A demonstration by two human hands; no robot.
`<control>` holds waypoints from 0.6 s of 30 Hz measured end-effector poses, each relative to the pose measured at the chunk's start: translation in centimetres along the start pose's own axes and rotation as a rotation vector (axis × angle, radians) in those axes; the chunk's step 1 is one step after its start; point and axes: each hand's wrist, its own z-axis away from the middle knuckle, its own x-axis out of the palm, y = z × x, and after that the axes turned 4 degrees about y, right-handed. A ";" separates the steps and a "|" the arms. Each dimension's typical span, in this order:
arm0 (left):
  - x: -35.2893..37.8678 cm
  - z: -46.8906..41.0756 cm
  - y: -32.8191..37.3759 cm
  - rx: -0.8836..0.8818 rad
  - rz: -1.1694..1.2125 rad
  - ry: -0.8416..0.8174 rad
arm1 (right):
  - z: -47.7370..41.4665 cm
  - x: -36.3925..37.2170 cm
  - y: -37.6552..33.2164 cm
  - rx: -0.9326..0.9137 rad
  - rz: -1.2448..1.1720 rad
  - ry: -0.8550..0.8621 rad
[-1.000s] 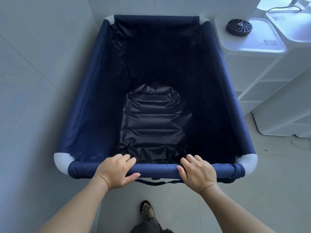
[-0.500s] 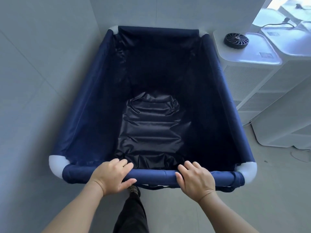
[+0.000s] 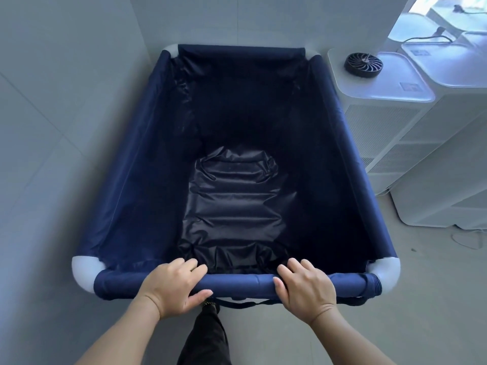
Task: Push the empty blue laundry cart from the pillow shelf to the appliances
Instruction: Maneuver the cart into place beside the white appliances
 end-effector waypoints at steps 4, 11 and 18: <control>0.0 0.0 -0.1 -0.005 -0.005 -0.012 | 0.0 0.1 0.0 0.002 -0.004 -0.011; -0.1 -0.1 -0.1 0.000 0.001 -0.019 | -0.1 0.0 0.0 0.002 -0.015 -0.002; 0.1 -0.1 0.0 -0.005 0.003 -0.016 | 0.0 0.0 0.0 0.007 -0.006 -0.008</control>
